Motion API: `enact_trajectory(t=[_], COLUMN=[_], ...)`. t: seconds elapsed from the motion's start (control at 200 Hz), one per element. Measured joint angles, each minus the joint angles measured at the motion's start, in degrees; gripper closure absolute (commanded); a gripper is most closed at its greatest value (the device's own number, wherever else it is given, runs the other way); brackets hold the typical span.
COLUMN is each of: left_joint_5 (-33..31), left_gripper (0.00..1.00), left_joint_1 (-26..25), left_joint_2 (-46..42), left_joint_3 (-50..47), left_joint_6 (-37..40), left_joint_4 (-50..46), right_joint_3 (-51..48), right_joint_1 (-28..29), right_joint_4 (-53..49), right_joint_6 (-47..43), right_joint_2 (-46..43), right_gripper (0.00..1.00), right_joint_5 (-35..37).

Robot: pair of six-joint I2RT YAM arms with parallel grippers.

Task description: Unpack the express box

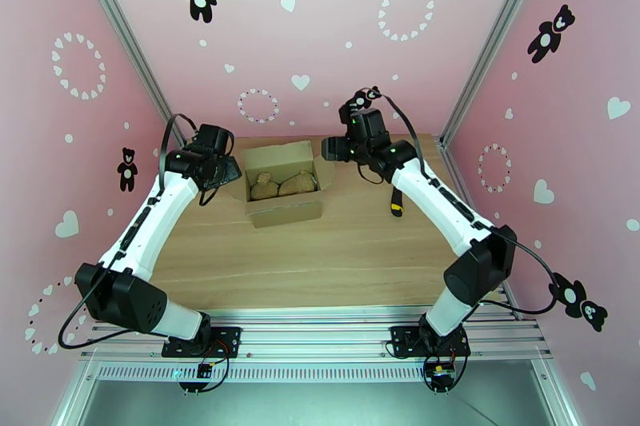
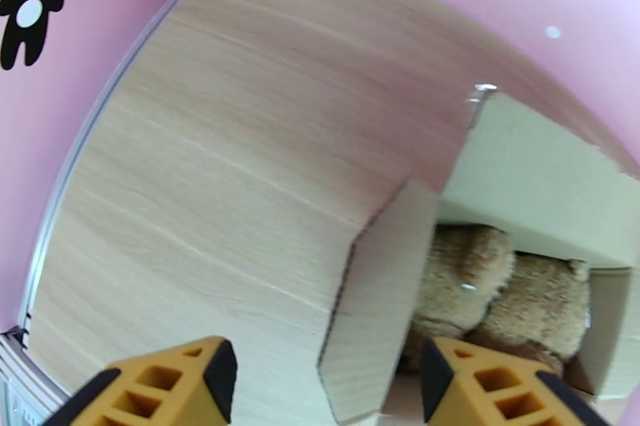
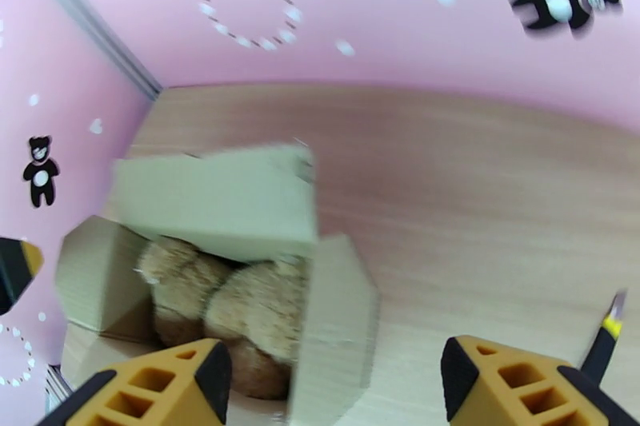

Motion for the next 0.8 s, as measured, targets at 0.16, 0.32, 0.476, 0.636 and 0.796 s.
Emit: enact_trajectory(t=[0.16,0.32,0.476,0.636,0.796], left_joint_5=[2.03,3.91,6.23,10.27,13.51], left_gripper=[0.33,0.32,0.32,0.31,0.30], left_joint_1=[0.00,0.07,0.87,2.40,3.56], left_joint_2=[-3.17,-7.56,-12.94,-16.13,-17.90], left_joint_3=[-2.60,-4.61,-8.37,-10.40,-10.69], left_joint_6=[-0.85,-1.81,-3.39,-4.26,-4.22], left_joint_4=[1.53,2.51,3.93,4.17,4.17], right_joint_3=[8.04,14.95,19.80,20.46,22.88], right_joint_1=[5.25,9.77,12.33,13.14,13.38], right_joint_4=[-2.69,-4.26,-5.73,-5.68,-4.94], right_joint_6=[-2.32,-3.80,-4.20,-3.63,-2.14], right_joint_2=[1.70,7.98,16.92,23.10,28.17], right_gripper=[0.26,0.27,0.26,0.25,0.25], right_joint_5=[0.68,0.90,1.09,1.51,1.53])
